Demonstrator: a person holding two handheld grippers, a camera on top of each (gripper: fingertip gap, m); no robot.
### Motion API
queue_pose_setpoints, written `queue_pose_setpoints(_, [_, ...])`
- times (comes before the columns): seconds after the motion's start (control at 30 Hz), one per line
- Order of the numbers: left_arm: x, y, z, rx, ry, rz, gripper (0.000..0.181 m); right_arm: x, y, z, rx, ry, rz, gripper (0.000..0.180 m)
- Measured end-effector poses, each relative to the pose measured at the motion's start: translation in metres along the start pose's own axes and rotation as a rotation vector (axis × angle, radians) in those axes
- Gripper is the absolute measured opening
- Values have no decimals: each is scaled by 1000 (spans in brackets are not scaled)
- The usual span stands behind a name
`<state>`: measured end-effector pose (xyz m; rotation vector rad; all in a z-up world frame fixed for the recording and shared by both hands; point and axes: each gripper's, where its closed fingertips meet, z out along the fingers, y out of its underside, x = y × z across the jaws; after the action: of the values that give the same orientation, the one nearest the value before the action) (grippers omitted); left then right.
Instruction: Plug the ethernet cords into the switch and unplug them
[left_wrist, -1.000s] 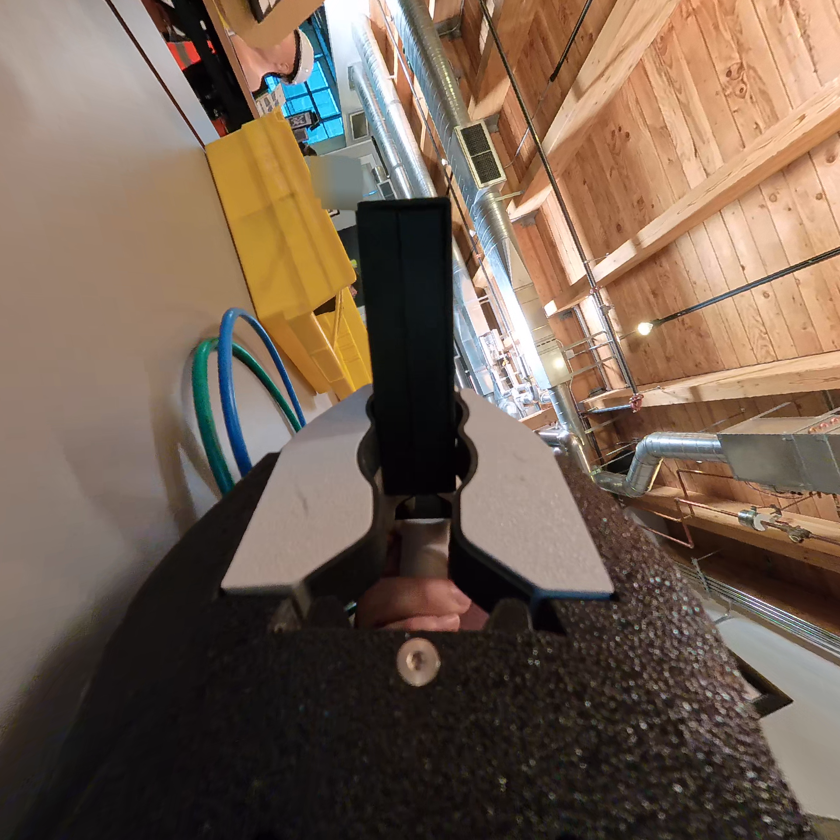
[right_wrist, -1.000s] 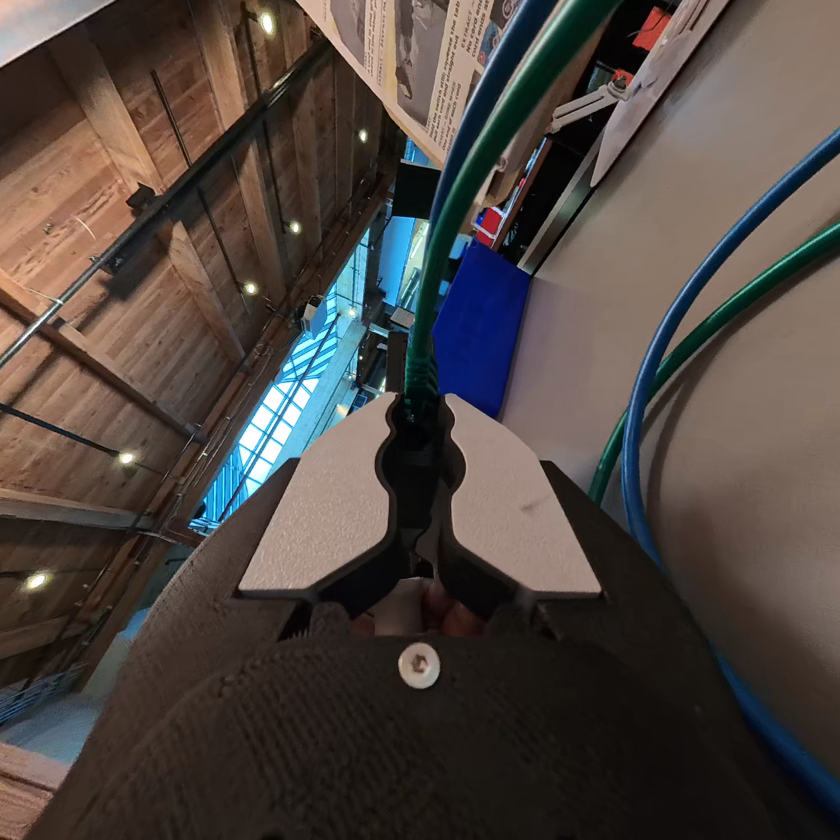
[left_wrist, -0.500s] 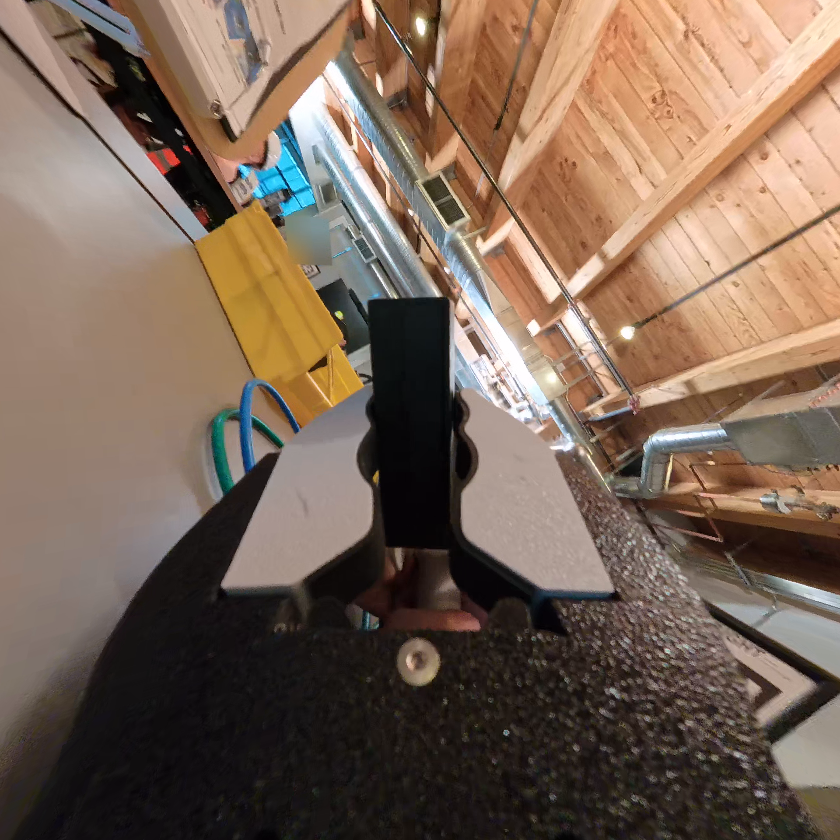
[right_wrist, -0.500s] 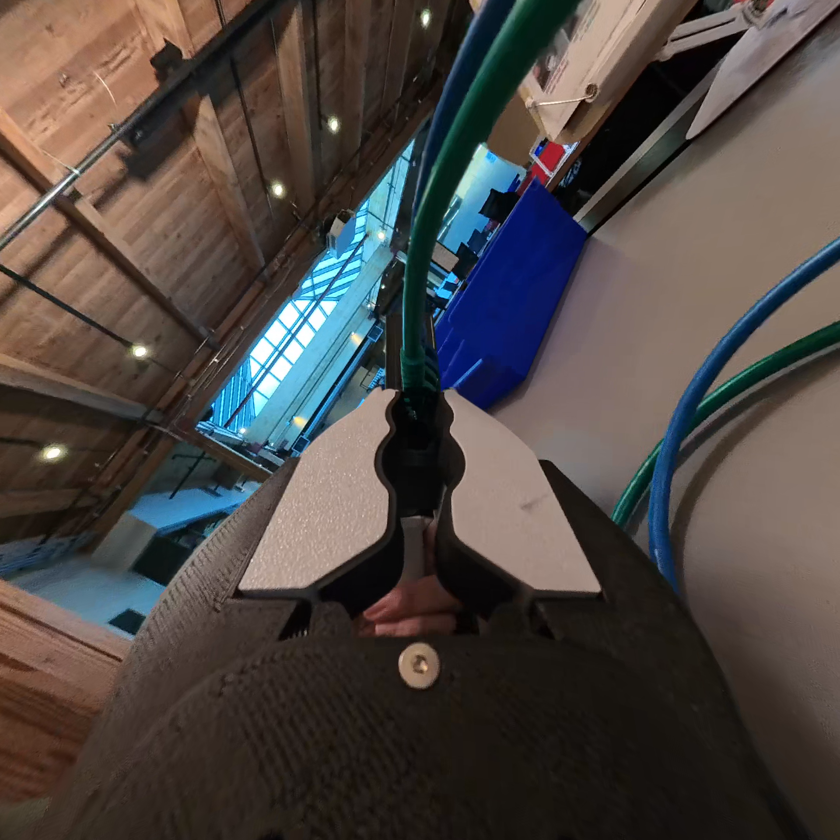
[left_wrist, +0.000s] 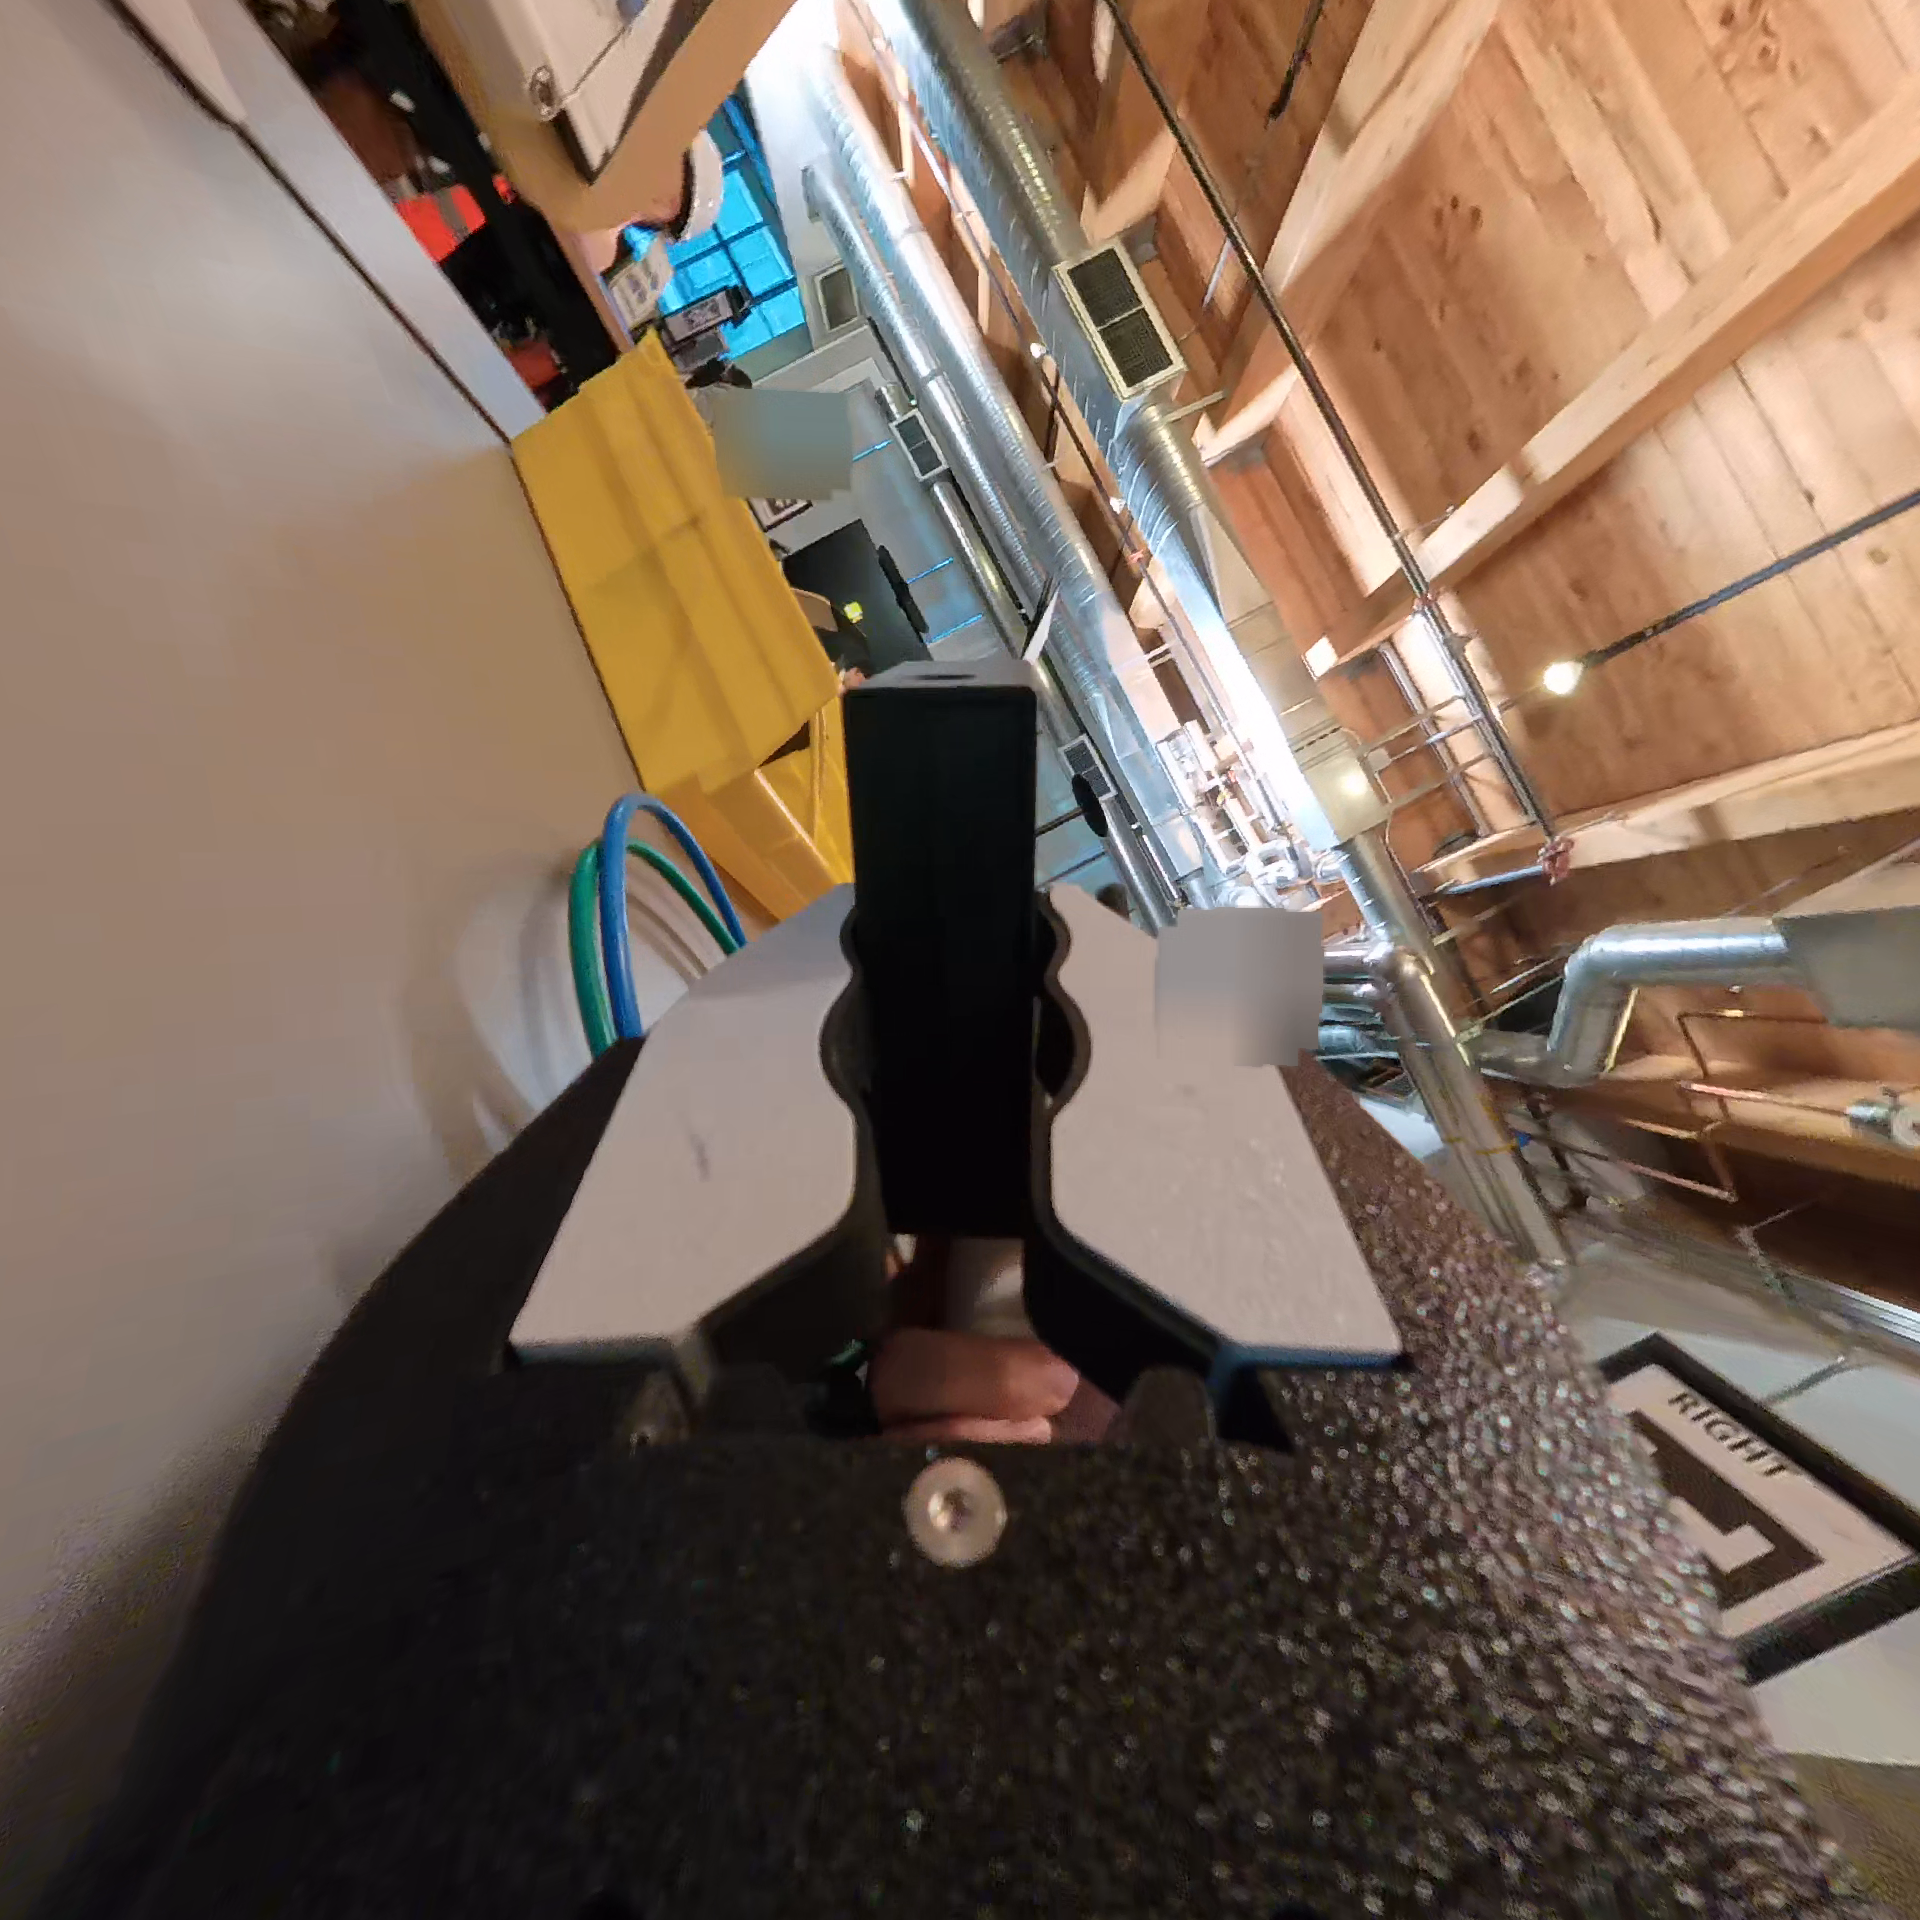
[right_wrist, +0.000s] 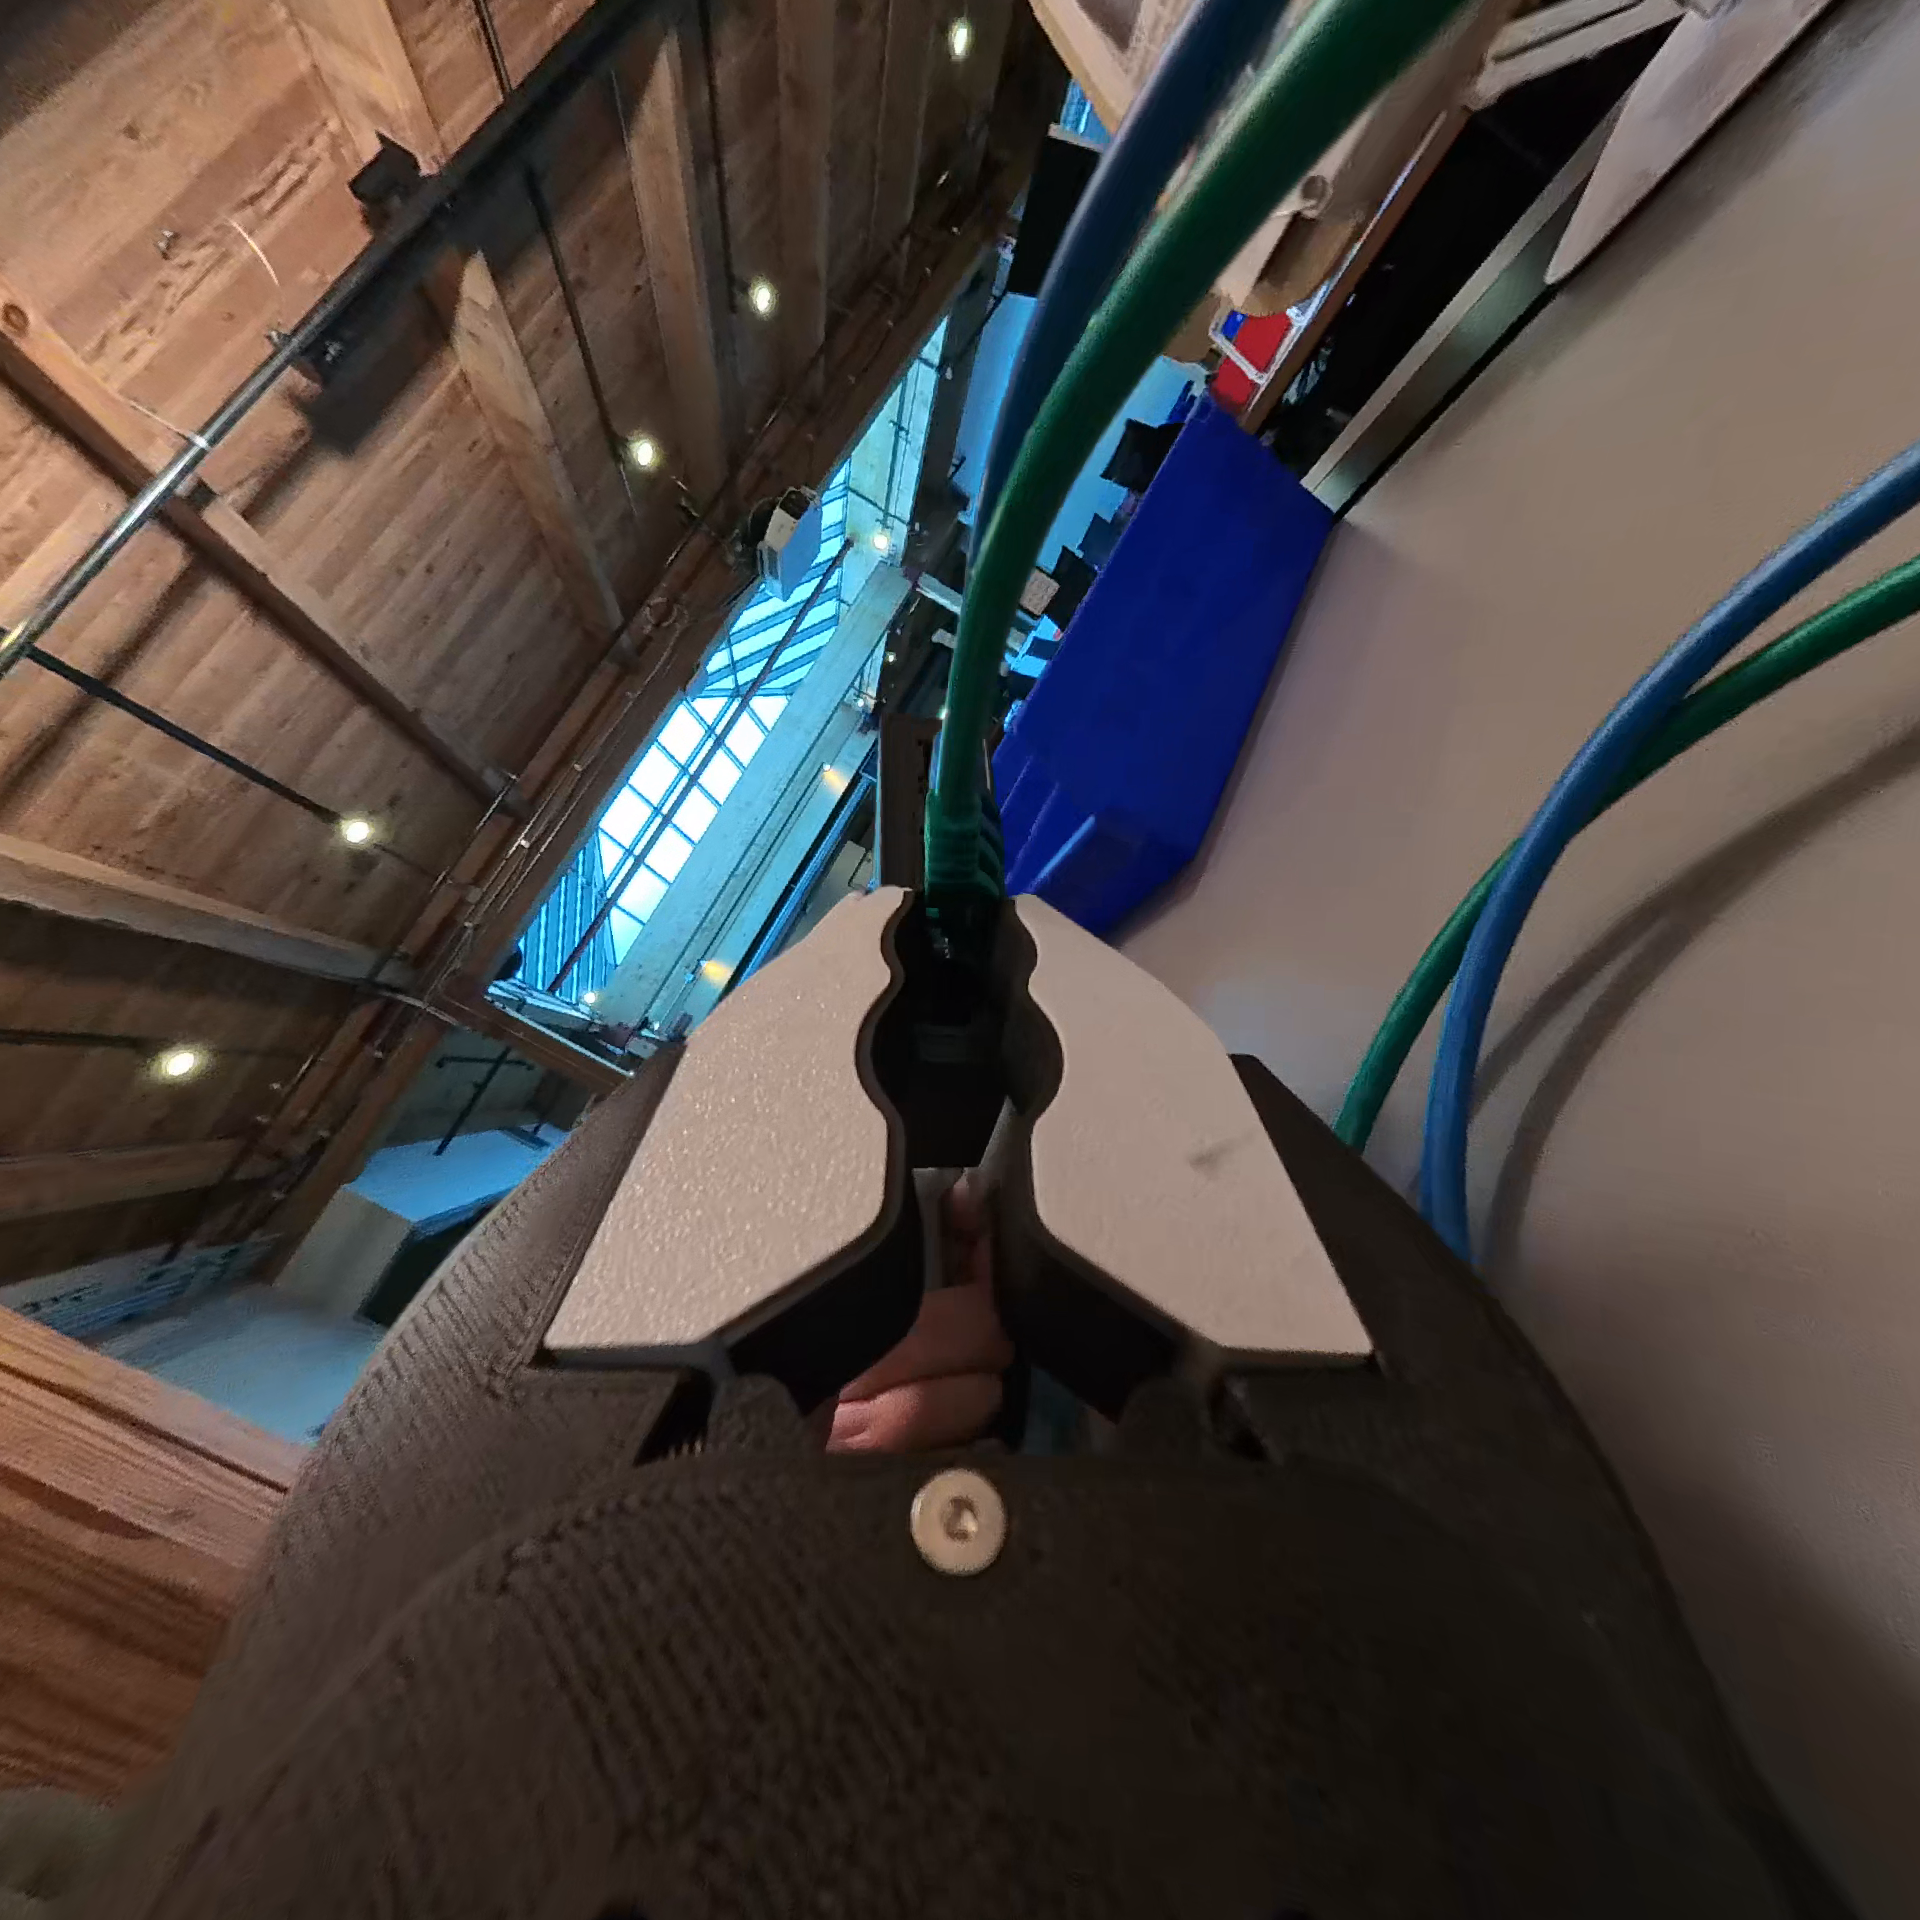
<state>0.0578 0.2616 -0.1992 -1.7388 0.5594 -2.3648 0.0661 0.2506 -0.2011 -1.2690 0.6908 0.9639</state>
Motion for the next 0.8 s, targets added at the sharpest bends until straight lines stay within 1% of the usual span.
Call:
queue_pose_setpoints(0.17, [1, 5, 0, 30, 44, -25, 27, -1, 0, -1, -20, 19, -27, 14])
queue_pose_setpoints(0.27, [-3, 10, 0, 76, 101, -263, 27, 3, -1, -3, -48, 74, -109, 14])
queue_pose_setpoints(0.3, [-5, 13, 0, 82, 102, -275, 27, 5, -1, -4, -56, 97, -132, 14])
queue_pose_setpoints(0.4, [-2, 13, 2, 61, 70, -124, 27, 4, -3, -5, -45, 80, -118, 14])
queue_pose_setpoints(0.47, [1, 9, 1, 73, 62, -19, 27, 1, -3, -2, -21, 36, -60, 14])
queue_pose_setpoints(0.53, [2, 7, 0, 80, 74, 12, 28, 0, -3, 1, -6, 8, -26, 14])
queue_pose_setpoints(0.6, [3, 7, -1, 68, 90, -10, 27, -1, -3, 2, -18, 17, -67, 14])
queue_pose_setpoints(0.7, [1, 11, 1, 61, 159, -211, 27, 0, -6, 2, -39, 44, -129, 14])
queue_pose_setpoints(0.73, [1, 13, 2, 57, 174, -243, 27, -1, -9, 1, -25, 45, -131, 14])
queue_pose_setpoints(0.8, [1, 15, 4, 55, 156, -211, 27, 1, -10, -2, -24, 55, -141, 14])
